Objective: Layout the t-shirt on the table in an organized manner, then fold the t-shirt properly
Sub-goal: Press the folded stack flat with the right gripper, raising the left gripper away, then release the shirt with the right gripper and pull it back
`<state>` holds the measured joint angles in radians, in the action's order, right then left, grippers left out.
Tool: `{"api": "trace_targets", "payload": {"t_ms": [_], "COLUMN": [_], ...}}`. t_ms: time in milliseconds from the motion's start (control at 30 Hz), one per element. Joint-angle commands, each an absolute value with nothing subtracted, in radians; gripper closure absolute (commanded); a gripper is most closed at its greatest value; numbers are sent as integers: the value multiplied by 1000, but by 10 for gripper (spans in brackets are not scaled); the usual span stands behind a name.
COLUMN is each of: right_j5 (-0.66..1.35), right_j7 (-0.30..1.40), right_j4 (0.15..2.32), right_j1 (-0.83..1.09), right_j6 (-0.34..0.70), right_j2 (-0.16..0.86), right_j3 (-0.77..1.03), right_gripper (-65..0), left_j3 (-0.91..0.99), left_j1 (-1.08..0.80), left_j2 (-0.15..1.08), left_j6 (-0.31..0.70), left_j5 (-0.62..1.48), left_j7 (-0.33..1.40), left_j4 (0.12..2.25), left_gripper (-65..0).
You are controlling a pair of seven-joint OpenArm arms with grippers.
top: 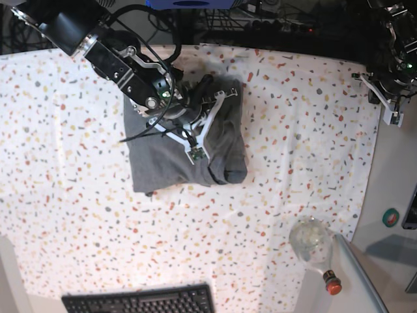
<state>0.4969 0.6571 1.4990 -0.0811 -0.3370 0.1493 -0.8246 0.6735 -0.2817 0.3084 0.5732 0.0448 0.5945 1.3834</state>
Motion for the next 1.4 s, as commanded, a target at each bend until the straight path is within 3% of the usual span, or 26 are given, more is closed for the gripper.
{"api": "trace_targets", "payload": {"t_ms": [0, 333, 533, 667, 767, 900, 1000, 1200, 1367], "right_j5": [496, 496, 496, 496, 496, 496, 496, 496, 495], "right_j7": [641, 616, 545, 587, 641, 642, 621, 539, 461], "right_j4": [1503, 1431, 1326, 1386, 1506, 1538, 1442, 1187, 1004], "right_j1": [-101, -151, -206, -232, -236, -277, -331, -430, -447], "right_j6": [-334, -334, -334, -348, -443, -456, -456, -447, -328], "right_j2": [136, 44, 30, 38, 91, 120, 113, 36, -53], "right_j3": [-825, -977, -1124, -1202, -1139, -983, -885, -885, -885], "right_gripper": [0, 0, 0, 0, 0, 0, 0, 0, 0], "left_j3": [680, 673, 679, 682, 682, 682, 682, 677, 679], "left_j1": [-280, -277, -280, -282, -282, -282, -280, -278, -278], "left_j2": [328, 328, 328, 328, 328, 328, 328, 326, 326], "left_j6": [567, 567, 567, 567, 567, 567, 567, 567, 567], "left_j5": [50, 50, 50, 50, 50, 50, 50, 50, 50], "left_j7": [581, 581, 581, 579, 579, 579, 579, 579, 579], "left_j4": [1397, 1397, 1397, 1397, 1397, 1397, 1397, 1399, 1399], "left_gripper": [0, 0, 0, 0, 0, 0, 0, 0, 0]}}
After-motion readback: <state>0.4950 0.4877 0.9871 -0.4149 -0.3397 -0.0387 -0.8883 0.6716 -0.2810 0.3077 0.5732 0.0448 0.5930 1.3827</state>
